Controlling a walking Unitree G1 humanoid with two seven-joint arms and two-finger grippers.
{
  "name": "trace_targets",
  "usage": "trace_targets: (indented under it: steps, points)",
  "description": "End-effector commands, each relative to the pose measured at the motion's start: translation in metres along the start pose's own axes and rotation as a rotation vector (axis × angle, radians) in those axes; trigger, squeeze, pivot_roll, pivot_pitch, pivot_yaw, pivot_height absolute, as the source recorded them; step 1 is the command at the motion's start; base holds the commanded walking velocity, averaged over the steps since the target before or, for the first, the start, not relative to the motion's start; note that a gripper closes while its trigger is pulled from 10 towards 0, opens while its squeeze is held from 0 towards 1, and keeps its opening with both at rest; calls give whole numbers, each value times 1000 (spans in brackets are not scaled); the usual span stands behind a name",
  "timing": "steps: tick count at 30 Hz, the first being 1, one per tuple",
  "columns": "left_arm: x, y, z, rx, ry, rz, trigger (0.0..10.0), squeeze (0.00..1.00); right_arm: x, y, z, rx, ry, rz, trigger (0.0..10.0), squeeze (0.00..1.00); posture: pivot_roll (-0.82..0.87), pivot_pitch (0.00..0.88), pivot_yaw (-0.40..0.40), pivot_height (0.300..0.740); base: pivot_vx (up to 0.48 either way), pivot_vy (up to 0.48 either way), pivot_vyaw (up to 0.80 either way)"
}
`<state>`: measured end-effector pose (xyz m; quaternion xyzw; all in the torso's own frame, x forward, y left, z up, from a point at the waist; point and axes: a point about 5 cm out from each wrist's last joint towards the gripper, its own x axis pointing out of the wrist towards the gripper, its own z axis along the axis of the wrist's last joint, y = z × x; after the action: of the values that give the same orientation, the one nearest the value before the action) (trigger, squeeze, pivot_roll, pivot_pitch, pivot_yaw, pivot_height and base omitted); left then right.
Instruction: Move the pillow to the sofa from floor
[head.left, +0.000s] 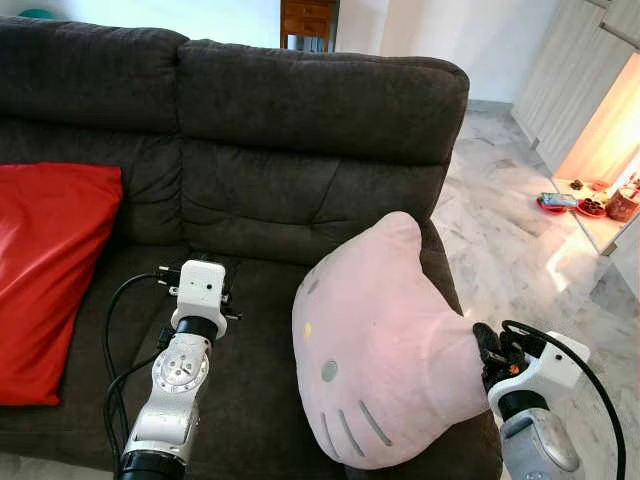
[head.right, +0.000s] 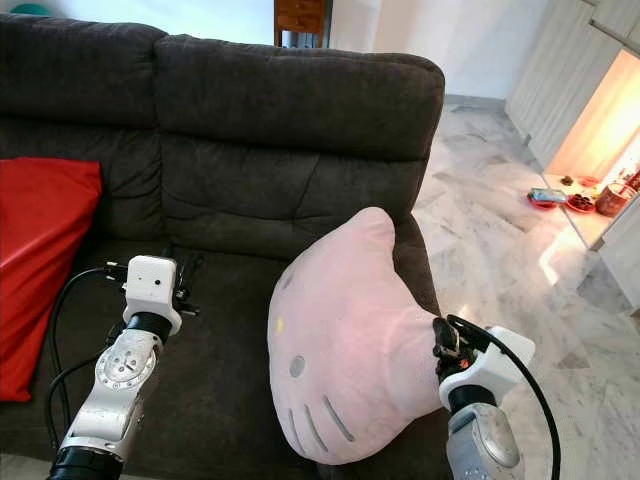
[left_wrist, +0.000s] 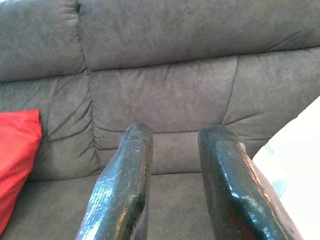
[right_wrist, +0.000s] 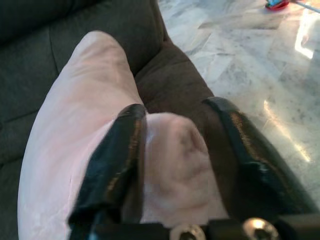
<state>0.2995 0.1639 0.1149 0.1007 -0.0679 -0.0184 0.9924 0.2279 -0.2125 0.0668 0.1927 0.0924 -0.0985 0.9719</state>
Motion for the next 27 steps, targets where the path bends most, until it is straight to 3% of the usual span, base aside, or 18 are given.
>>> trace_targets:
  steps: [1,3,4,5,6,7,10,13,19,27]
  points:
    - [1,0,6,3,-18,5,10000,0,1,-4,4,2,-22,-22,10000,1000,-18,0,-82,740,0,0,0]
    - [2,0,7,2,-23,7,10000,0,2,-6,5,-13,-39,-37,10000,1000,-16,0,-81,740,0,0,0]
    - [2,2,8,3,-30,11,10000,0,2,-8,11,-33,-87,-60,10000,545,-16,0,-79,740,0,0,0]
    - [2,2,8,3,-30,11,10000,0,2,-8,11,-33,-87,-60,10000,545,-16,0,-79,740,0,0,0]
    - [2,4,10,4,-40,16,10000,0,3,-8,18,-61,-135,-73,10000,0,-15,0,-79,740,0,0,0]
    - [2,4,10,4,-40,16,10000,0,3,-8,18,-61,-135,-73,10000,0,-15,0,-79,740,0,0,0]
    - [0,6,17,2,-68,19,10000,0,3,-10,34,-179,-242,-123,10000,0,-18,0,-71,740,0,0,0]
    - [-3,7,21,1,-83,21,10000,0,4,-7,38,-194,-283,-103,10000,0,-17,0,-70,740,0,0,0]
    - [-15,9,16,14,-66,32,10000,0,2,7,22,-363,-273,-9,10000,0,-15,0,-72,740,0,0,0]
    - [-15,12,17,3,-62,61,10000,0,3,2,18,-358,-277,-25,10000,0,6,0,-70,740,0,0,0]
